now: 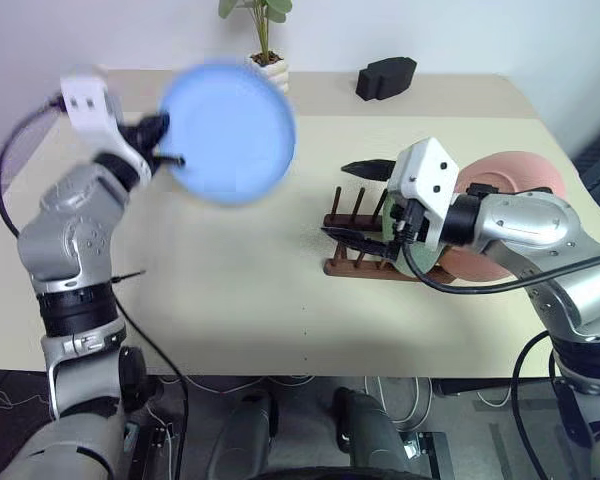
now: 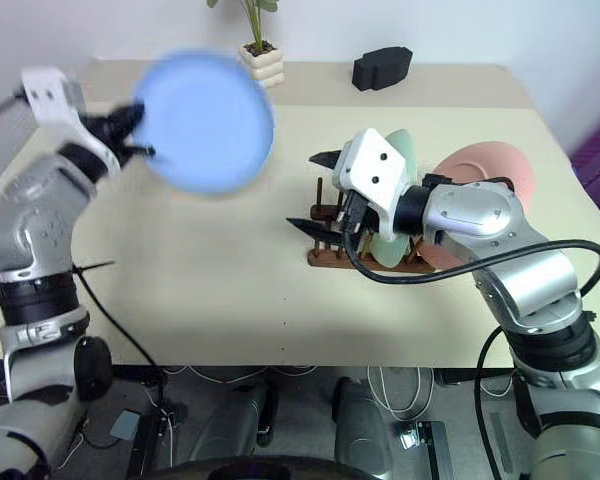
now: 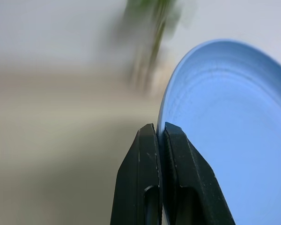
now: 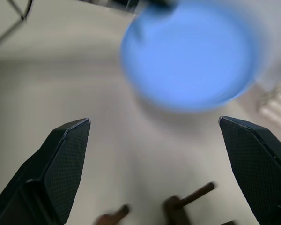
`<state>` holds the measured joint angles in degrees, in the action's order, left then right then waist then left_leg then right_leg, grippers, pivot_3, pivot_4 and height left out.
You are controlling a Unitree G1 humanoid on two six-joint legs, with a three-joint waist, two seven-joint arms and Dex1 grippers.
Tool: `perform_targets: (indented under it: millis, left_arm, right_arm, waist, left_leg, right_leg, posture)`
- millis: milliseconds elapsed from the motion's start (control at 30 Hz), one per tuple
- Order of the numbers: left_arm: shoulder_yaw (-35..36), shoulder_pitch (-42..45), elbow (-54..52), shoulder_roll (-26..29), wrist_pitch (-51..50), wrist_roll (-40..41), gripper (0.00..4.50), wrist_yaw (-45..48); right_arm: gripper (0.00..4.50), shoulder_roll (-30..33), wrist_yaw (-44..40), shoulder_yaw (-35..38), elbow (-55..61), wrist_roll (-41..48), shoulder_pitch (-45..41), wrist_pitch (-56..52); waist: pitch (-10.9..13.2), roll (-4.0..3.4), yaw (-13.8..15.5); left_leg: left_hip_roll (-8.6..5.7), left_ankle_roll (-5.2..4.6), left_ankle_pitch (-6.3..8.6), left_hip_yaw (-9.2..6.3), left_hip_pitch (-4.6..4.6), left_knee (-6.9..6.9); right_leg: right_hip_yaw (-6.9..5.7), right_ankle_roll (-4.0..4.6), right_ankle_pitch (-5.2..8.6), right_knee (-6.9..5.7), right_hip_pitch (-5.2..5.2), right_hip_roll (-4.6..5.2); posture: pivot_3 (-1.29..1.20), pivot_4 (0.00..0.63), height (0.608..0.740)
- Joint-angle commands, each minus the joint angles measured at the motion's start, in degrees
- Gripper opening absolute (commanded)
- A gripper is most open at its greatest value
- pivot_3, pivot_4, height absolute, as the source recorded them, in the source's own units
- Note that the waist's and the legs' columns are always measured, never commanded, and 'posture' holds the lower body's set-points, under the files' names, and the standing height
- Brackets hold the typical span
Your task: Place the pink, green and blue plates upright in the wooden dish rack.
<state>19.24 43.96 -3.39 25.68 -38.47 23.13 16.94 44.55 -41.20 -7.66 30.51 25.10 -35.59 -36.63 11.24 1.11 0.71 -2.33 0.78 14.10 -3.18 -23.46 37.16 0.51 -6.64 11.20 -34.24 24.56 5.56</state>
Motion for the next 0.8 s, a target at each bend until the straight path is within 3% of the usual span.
perform_targets:
  millis: [33,100,300,700,800]
  left_arm:
    - [-4.2,4.1,-3.9,-2.0,3.4,-1.9,0.02,-2.3]
    - [-6.3,6.4,-4.7,-3.0,5.0,-3.7,0.02,-3.6]
    - [-10.7,8.9,-7.5,-4.9,5.5,-6.3,0.02,-5.9]
    - [-12.0,9.6,-13.8,-7.9,0.4,-3.7,0.02,-6.4]
    - [-12.0,9.4,-15.1,-8.8,-0.9,-2.9,0.0,-6.7]
  right_arm:
    - [4.5,2.6,2.9,-6.3,-1.2,-15.7,-3.6,8.0]
    - [4.5,2.3,5.3,-9.4,-2.7,-23.3,-5.4,11.1]
    - [4.5,-1.1,8.0,-12.6,-5.4,-35.3,-8.0,17.8]
    - [4.5,-8.3,9.2,-14.3,-11.1,-47.8,-8.7,23.3]
    - [3.65,-9.2,9.5,-14.3,-12.7,-50.3,-8.5,25.0]
  waist:
    - [0.0,0.0,0.0]
    - [0.0,0.03,-0.1]
    - [0.0,0.03,-0.5]
    - [0.0,0.03,-0.5]
    - [0.0,0.03,-0.5]
  left_leg:
    - [-0.06,0.0,0.0,0.03,0.0,0.0]
    - [-0.16,0.01,-0.01,0.13,0.0,0.02]
    - [-0.14,0.05,-0.03,0.22,0.0,0.0]
    - [-0.15,0.06,-0.05,0.2,0.0,0.03]
    - [-0.15,0.07,-0.05,0.19,0.0,0.03]
  right_leg:
    - [0.0,-0.01,-0.01,0.0,0.0,0.0]
    - [0.01,-0.02,-0.02,0.0,0.0,-0.01]
    - [0.01,-0.02,-0.02,-0.02,0.03,-0.06]
    - [0.01,-0.01,-0.03,-0.04,0.02,-0.08]
    - [0.02,-0.01,-0.03,-0.05,0.02,-0.09]
  posture:
    - [0.0,0.15,0.736]
    - [0.0,0.15,0.736]
    - [0.0,0.15,0.736]
    - [0.0,0.15,0.736]
    - [0.0,0.15,0.736]
